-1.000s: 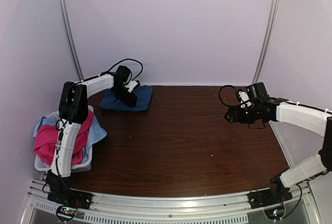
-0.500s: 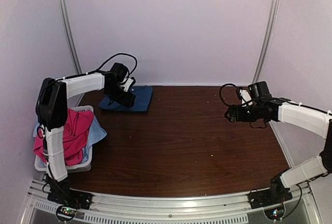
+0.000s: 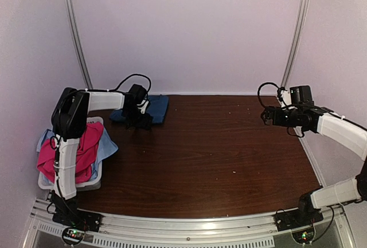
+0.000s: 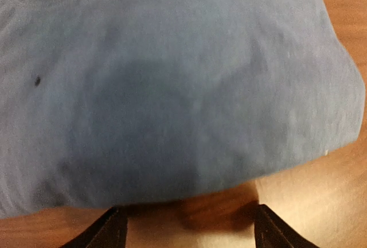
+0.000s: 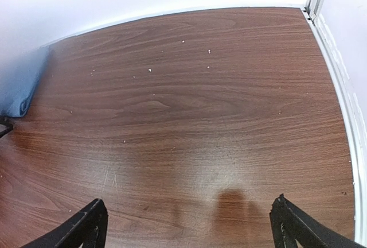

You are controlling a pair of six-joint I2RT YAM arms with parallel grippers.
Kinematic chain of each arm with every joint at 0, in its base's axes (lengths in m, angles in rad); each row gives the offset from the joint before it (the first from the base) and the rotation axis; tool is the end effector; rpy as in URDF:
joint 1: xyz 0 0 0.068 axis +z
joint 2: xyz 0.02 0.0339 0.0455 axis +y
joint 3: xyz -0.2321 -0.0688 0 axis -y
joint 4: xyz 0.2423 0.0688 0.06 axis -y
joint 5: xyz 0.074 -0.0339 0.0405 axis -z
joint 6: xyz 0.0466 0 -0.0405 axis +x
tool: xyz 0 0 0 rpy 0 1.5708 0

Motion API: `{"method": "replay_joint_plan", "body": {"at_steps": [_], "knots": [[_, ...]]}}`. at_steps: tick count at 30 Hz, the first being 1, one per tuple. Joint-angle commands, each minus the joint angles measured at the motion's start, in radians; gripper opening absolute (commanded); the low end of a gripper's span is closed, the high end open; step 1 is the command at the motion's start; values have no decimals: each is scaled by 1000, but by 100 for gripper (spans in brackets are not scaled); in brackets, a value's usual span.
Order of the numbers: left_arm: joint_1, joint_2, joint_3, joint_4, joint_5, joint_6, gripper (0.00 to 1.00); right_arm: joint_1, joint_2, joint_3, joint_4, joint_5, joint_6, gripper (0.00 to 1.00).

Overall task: Fold and stack the mixed laundry pile
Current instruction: Move the square folded T-shirt to the corner of the board.

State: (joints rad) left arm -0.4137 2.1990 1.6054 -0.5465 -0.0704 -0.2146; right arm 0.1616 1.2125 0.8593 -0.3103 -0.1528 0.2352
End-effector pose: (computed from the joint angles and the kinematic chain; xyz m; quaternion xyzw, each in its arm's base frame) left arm 0.4052 -0.1743 0.1060 0.0895 0.9722 -0.0333 0.2137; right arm 0.2765 0.0523 0.2294 -0.0005 0.8969 0.1534 0.4149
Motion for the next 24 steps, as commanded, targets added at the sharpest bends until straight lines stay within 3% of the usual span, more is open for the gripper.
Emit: {"method": "replay_joint_plan", "body": {"at_steps": [1,13,18,20,24], "knots": [[-1,111,87,20,-49,-47,78,-5,-3,-1,-8,-6,0,100],[23,176,315,-53,-47,6,78,-5,-12,-38,37,-123,25,100],[9,-64,129,-7,-102,1,81,-4,-9,-38,100,-237,39,100],[9,-173,47,23,-146,-10,96,-4,-3,-35,114,-262,46,100],[13,-342,-39,47,-195,-28,98,-2,7,-35,128,-296,50,100]]}}
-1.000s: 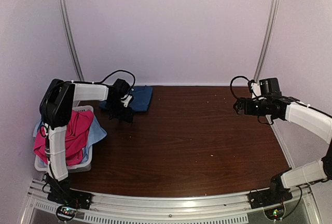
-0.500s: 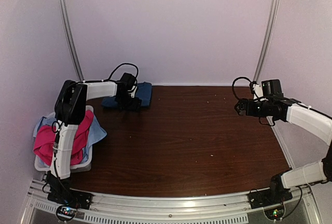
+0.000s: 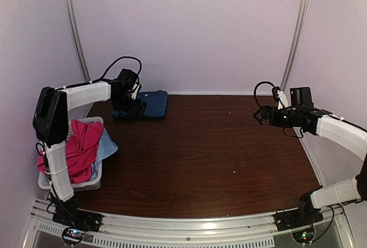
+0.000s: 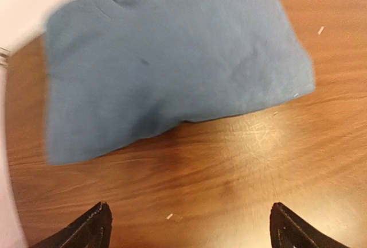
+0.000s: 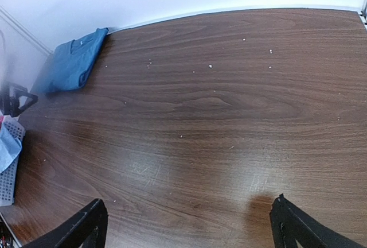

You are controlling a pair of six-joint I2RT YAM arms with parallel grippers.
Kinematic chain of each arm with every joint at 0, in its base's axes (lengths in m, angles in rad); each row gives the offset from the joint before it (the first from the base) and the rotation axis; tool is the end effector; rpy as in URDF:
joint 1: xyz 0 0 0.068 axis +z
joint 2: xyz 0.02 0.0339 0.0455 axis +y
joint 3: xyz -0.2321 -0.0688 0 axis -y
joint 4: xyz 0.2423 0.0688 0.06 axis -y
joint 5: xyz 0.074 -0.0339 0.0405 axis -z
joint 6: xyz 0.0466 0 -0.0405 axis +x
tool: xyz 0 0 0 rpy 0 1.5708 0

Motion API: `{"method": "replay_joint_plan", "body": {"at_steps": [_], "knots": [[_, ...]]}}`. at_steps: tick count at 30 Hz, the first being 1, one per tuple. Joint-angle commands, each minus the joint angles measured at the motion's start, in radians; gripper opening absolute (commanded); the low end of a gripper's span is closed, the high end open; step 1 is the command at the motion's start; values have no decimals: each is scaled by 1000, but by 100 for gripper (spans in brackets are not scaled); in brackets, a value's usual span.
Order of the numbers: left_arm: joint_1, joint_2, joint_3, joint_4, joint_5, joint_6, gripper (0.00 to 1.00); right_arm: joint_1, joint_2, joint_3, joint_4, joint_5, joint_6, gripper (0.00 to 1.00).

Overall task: Fold and stack the mixed laundry pile
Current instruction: Move the square folded T-shirt to the corner of the board, then pick up the crumpled trousers and place them in the bin.

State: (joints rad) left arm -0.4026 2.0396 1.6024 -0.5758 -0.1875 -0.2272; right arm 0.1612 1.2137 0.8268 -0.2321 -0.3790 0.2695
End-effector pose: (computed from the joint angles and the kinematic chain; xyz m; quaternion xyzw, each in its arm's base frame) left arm 0.4020 -0.1617 0.1707 0.0582 0.9557 0.0007 0.2885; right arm 0.2750 0.0622 0.2270 -0.0389 0.8764 0.2597 0.4038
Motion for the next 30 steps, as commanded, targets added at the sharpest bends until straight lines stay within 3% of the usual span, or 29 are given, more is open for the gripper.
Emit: {"method": "replay_joint_plan", "body": {"at_steps": [1,6,11,16,23,26,30], "knots": [[6,-203,-30,56,-82,-38,98,-2,5,-6,53,-72,17,100],[22,-245,71,-149,-24,-85,98,0,16,-11,63,-107,18,100],[27,-470,-110,-134,-40,-130,98,7,12,-22,61,-125,13,100],[37,-617,-223,-294,-103,-207,98,27,16,-35,69,-153,15,100],[62,-841,-445,-511,-224,-467,98,61,17,-44,71,-169,17,100],[109,-895,-517,-579,-260,-551,98,67,18,-41,76,-174,17,100],[215,-885,-599,-551,-242,-547,98,70,30,-40,84,-181,13,100]]}}
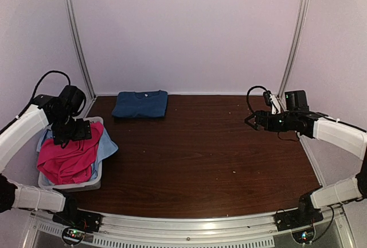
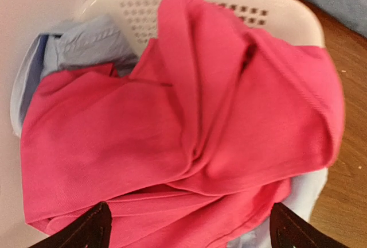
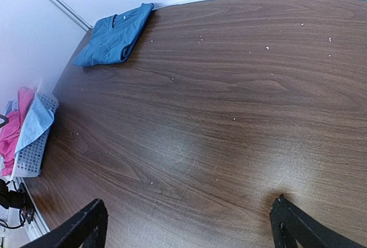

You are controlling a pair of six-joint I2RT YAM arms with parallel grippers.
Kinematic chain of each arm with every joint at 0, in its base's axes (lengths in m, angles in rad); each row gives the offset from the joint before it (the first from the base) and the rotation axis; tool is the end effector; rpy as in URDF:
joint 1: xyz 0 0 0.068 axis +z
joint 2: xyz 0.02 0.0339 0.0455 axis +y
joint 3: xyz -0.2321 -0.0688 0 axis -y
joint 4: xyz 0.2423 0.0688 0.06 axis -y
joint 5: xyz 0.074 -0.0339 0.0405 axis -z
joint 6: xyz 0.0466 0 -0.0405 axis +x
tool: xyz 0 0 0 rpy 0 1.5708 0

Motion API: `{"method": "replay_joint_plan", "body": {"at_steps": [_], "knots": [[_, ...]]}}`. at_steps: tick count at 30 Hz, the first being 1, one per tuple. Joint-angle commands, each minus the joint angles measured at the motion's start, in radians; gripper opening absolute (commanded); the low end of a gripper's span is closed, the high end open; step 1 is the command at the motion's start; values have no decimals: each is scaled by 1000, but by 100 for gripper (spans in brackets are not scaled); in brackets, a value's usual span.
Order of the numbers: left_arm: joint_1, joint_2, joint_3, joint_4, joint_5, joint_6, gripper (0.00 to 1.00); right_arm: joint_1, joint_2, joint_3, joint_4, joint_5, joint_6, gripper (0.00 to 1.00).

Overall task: Fold and stack the mixed laundry pile
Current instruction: Pick up the crumpled trousers and place them in the bin.

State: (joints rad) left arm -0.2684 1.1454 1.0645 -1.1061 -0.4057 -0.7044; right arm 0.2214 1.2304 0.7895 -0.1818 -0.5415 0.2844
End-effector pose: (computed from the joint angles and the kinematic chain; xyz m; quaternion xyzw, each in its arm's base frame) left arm 0.2115 -0.0391 0.2568 -0.2455 0.9304 0.0875 0.2576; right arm 0.2677 0.0849 0.2167 -0.0950 0.8607 0.3405 0.3663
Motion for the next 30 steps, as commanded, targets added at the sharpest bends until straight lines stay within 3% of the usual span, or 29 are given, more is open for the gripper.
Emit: {"method": "replay_joint_plan", "body": {"at_steps": [1,4,11,12,14,20,25,30], "knots": [[107,21,-81,12,5,-56,98,10,16,-3,33,-18,-3,100],[176,88,-135,135,75,-12,98,9,18,-5,33,-14,-7,100],[214,245,-220,303,172,22,96,9,7,-12,26,13,-16,100],[226,256,-237,329,191,22,92,9,7,-11,23,14,-16,100],[242,251,-260,352,198,23,76,9,5,-12,23,14,-14,100],[243,54,-184,274,88,77,3,9,-2,-18,36,1,0,100],[244,-3,3,189,38,150,0,10,9,-14,60,-25,21,100],[244,8,165,164,103,205,0,17,13,-5,76,-39,35,100]]}}
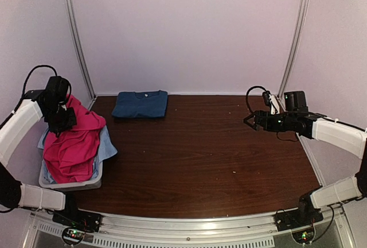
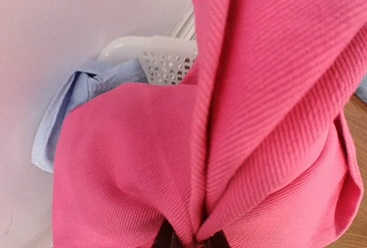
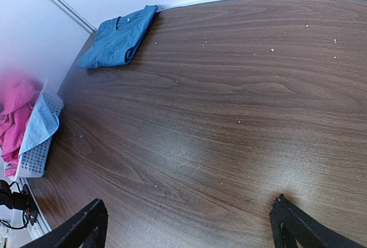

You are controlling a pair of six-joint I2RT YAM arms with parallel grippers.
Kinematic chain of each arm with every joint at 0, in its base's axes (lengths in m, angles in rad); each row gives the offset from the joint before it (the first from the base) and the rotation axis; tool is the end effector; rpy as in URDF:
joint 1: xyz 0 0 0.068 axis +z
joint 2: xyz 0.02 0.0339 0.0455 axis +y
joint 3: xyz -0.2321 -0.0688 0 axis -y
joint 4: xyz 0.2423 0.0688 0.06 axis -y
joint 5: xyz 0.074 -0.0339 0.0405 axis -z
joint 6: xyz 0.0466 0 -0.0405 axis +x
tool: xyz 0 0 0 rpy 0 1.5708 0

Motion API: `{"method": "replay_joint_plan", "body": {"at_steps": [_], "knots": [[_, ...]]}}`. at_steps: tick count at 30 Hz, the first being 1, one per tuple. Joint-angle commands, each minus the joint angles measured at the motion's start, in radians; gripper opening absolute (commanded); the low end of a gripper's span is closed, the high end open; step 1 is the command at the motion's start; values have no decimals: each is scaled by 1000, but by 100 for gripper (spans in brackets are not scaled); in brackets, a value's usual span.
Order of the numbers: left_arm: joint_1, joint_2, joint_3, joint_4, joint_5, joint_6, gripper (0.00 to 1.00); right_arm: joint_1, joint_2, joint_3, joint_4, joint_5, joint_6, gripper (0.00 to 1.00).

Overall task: Fold and stack the mixed laundry pile
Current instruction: Pick up the crumpled trousers and place them in the bin.

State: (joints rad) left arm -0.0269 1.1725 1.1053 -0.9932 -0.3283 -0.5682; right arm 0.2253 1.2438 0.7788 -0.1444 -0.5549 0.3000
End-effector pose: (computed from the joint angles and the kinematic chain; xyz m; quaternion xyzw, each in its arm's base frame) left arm 0.2338 0.0087 0.2680 -0.2950 0.9088 0.0782 0.2845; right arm 0.2695 0.0869 0.2133 -0.0947 0.8569 0.3500 0.3664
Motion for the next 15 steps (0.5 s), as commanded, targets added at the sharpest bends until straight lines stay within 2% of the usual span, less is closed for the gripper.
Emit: {"method": "replay_joint_plan", "body": {"at_steps": [1,9,15], "knots": [[2,-25,147,57,41,79,0,16,3,8,44,-30,23,100],[1,-48,333,113,234,158,0,67,57,41,73,-42,31,100],[-1,14,577,172,447,158,0,71,64,54,94,-55,50,100]]}}
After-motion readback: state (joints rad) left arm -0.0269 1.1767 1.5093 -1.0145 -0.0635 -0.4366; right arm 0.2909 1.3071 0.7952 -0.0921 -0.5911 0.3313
